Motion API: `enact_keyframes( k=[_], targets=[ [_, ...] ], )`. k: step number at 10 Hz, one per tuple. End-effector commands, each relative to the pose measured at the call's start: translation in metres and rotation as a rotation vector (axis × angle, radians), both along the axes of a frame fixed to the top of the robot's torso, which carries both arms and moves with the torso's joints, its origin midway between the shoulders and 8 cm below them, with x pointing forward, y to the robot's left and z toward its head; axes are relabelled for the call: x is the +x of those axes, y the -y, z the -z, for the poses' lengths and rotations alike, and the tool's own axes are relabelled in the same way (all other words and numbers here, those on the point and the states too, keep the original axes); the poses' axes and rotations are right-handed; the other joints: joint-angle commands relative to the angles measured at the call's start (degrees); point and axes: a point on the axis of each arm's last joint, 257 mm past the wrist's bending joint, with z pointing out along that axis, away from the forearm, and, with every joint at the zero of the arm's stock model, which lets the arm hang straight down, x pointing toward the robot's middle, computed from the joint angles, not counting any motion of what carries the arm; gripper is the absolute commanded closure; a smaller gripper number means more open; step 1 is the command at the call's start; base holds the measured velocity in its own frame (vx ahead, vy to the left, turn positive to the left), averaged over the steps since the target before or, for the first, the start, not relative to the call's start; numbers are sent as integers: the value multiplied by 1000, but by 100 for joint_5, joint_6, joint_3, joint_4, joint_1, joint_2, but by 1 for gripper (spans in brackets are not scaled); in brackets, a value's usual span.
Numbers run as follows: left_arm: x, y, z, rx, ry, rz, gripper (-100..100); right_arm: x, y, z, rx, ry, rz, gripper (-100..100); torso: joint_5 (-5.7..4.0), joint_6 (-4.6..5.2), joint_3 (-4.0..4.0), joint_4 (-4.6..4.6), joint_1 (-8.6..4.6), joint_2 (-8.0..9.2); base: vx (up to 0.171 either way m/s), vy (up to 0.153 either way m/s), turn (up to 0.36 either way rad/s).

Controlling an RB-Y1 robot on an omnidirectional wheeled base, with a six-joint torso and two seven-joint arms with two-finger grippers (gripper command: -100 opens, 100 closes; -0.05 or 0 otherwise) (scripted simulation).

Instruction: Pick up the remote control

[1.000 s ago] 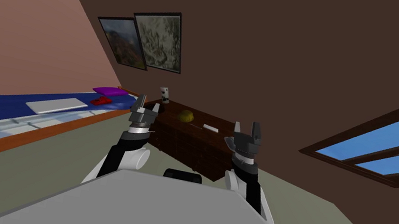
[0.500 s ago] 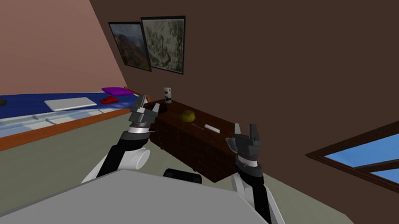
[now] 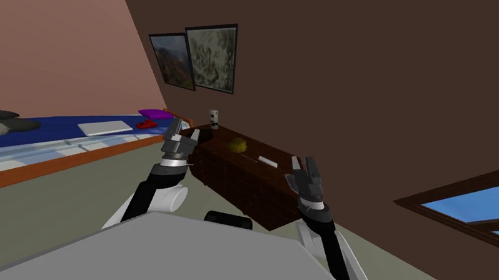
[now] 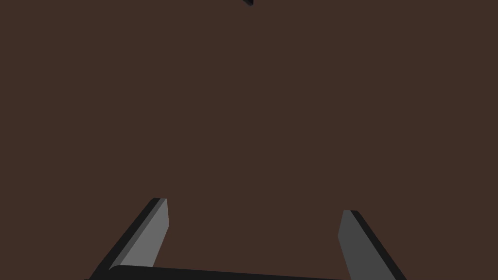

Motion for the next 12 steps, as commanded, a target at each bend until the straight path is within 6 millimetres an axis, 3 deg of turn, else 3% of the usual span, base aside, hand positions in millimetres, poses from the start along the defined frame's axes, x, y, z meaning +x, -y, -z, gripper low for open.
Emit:
enact_keyframes(
  k=[1,9,12],
  targets=[
    [0,0,0,0,0,0,0,0,-1,3,-38,-9,-9,-100,0,0,0,0,0,0,-6,1,76],
    [0,0,0,0,0,0,0,11,-1,43,-302,-87,-53,-100,0,-1,-3,-1,3,-4,-3,5,109],
    [0,0,0,0,0,0,0,18,6,68,-419,-132,-63,-100,0,2,-3,-1,2,-5,2,9,143]
  ],
)
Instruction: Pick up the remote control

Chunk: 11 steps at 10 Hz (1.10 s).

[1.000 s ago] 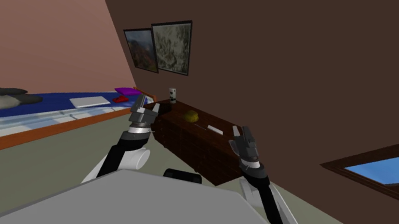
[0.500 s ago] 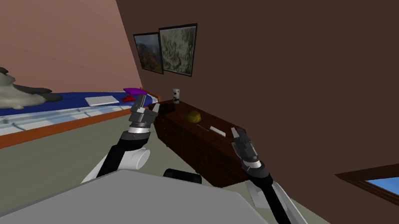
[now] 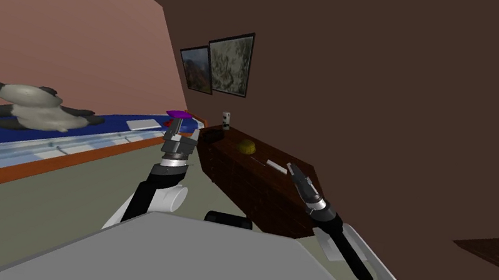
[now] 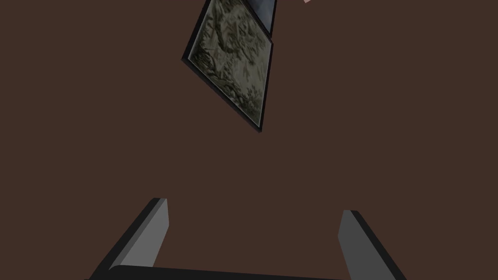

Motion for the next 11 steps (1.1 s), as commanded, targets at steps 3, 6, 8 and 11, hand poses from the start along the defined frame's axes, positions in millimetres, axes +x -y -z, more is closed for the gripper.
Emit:
enact_keyframes(
  k=[3,6,8,11],
  targets=[
    [0,0,0,0,0,0,0,5,6,20,-116,-37,-20,-100,0,4,1,1,-1,1,3,7,102],
    [0,0,0,0,0,0,0,8,10,37,-217,-68,-44,-100,0,0,-1,0,2,-1,4,11,125],
    [0,0,0,0,0,0,0,10,18,53,-293,-96,-53,-100,0,1,1,1,2,2,-3,11,130],
    [0,0,0,0,0,0,0,13,27,71,-388,-127,-71,-100,0,0,1,0,2,2,-2,6,104]
  ],
)
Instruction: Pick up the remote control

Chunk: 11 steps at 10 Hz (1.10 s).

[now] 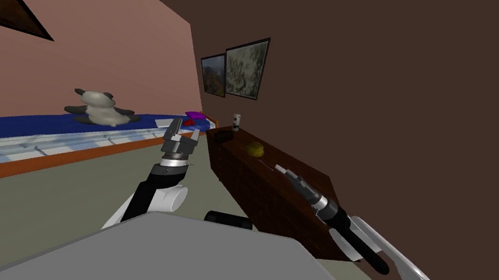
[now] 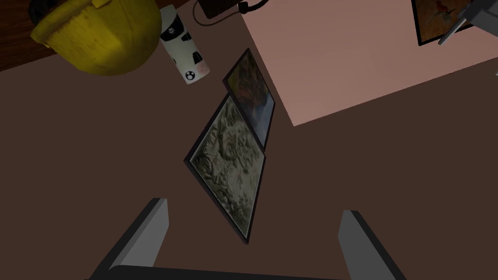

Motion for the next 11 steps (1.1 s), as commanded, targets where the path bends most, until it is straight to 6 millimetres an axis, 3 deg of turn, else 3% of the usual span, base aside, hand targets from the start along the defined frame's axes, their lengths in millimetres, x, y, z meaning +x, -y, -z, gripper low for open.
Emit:
enact_keyframes(
  k=[1,2,3,4,5,6,7,10,11],
  targets=[
    [0,0,0,0,0,0,0,2,12,19,-78,-30,-4,-100,0,0,0,0,0,0,3,16,184],
    [0,0,0,0,0,0,0,2,13,20,-106,-35,-18,-100,0,-4,-1,-1,2,-3,18,17,118],
    [0,0,0,0,0,0,0,3,25,37,-165,-62,-14,-100,1,-1,-4,-1,4,-7,37,32,234],
    [0,0,0,0,0,0,0,3,26,37,-192,-66,-28,-100,1,-5,-8,-3,9,-14,46,21,142],
    [0,0,0,0,0,0,0,3,40,55,-253,-95,-24,-100,2,-1,-11,-4,7,-18,38,23,219],
    [0,0,0,0,0,0,0,3,42,54,-282,-99,-39,-100,1,-4,-11,-4,7,-18,20,10,111],
    [0,0,0,0,0,0,0,2,55,70,-345,-126,-43,-100,1,1,-7,-3,4,-12,15,19,218],
    [0,0,0,0,0,0,0,1,80,87,-464,-169,-60,-100,0,-2,-5,-2,7,-9,17,17,146],
    [0,0,0,0,0,0,0,-3,99,104,-530,-205,-59,-100,1,1,-5,-2,6,-8,23,20,264]
  ],
)
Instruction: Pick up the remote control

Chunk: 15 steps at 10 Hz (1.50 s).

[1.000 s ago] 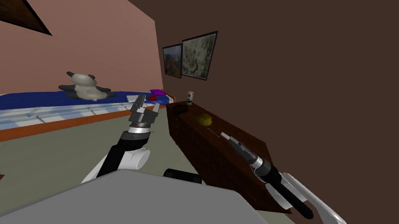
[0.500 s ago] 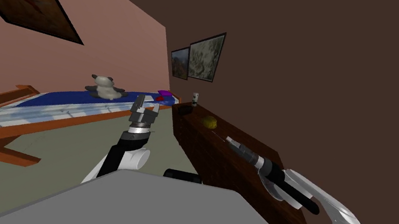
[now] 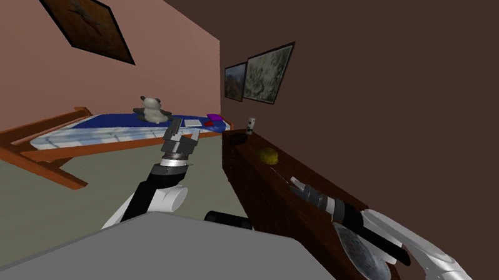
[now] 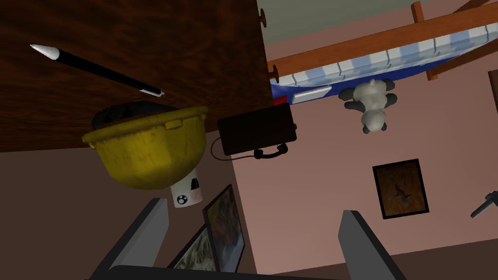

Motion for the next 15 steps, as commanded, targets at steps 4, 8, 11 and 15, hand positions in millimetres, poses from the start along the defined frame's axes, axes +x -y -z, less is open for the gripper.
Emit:
enact_keyframes(
  k=[4,8,11,15],
  targets=[
    [0,0,0,0,0,0,0,-14,51,32,-217,-99,-30,-100,1,5,0,0,1,0,28,16,153],
    [0,0,0,0,0,0,0,-33,106,53,-392,-193,-44,-100,0,7,1,1,-1,1,30,13,162],
    [0,0,0,0,0,0,0,-47,139,62,-474,-246,-38,-100,0,4,-1,0,1,-2,32,11,139],
    [0,0,0,0,0,0,0,-97,212,80,-668,-403,-58,-100,0,5,-1,0,1,-2,37,10,185]
  ],
)
